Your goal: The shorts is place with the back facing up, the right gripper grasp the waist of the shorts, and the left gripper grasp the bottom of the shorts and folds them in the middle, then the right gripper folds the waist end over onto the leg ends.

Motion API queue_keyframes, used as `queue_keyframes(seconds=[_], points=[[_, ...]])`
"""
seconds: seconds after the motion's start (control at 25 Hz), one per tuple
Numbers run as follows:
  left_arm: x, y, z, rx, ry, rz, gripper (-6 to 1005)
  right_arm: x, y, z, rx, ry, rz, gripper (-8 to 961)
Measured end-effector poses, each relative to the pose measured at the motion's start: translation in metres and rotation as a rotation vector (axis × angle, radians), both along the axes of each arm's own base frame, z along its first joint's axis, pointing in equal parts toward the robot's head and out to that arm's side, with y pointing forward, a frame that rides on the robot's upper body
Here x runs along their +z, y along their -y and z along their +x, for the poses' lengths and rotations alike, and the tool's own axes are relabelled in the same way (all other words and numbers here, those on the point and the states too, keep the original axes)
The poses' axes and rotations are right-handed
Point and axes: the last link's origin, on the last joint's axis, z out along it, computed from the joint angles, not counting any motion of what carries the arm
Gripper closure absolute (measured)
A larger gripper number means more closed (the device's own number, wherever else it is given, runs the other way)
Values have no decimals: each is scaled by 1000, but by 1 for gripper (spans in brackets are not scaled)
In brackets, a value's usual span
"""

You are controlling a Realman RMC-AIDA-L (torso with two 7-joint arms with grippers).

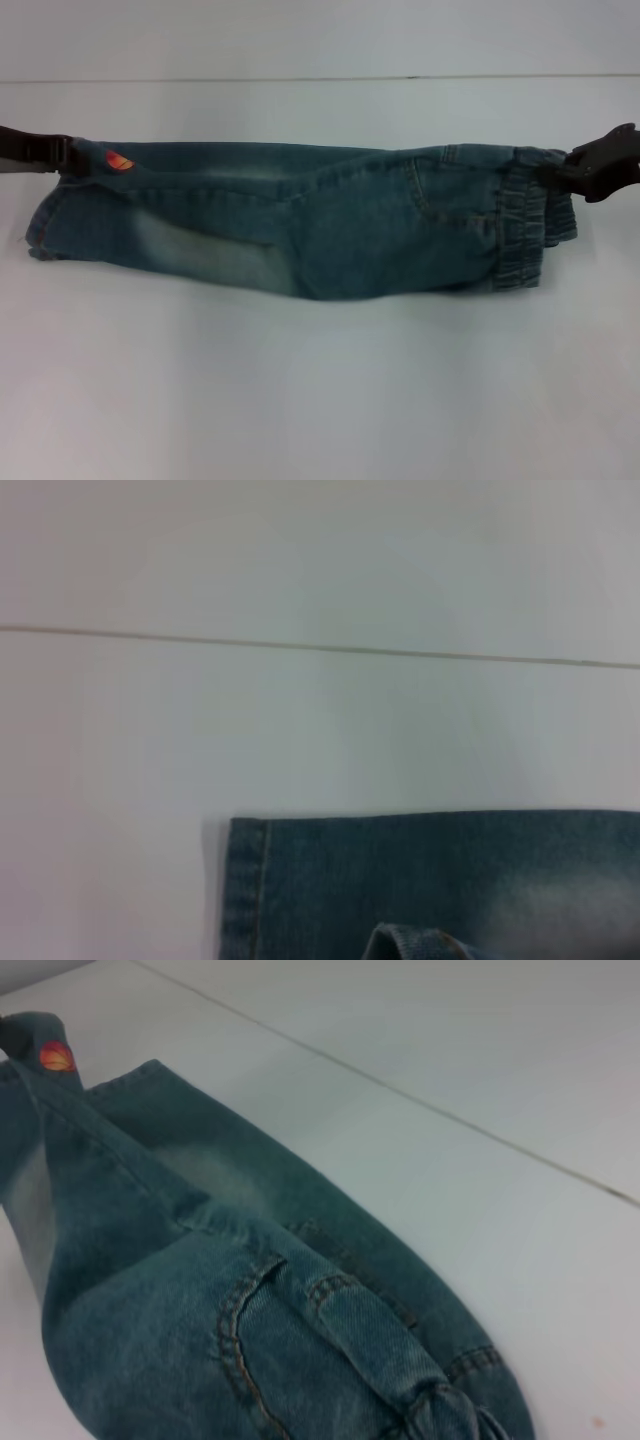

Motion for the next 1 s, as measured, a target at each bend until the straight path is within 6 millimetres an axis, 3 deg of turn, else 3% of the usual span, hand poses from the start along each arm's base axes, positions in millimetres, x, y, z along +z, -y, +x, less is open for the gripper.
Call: queue_keyframes(seconds=[1.0], points=[[-4, -14, 6, 55, -6, 45, 833, -6, -13, -3, 58, 62, 31, 882]])
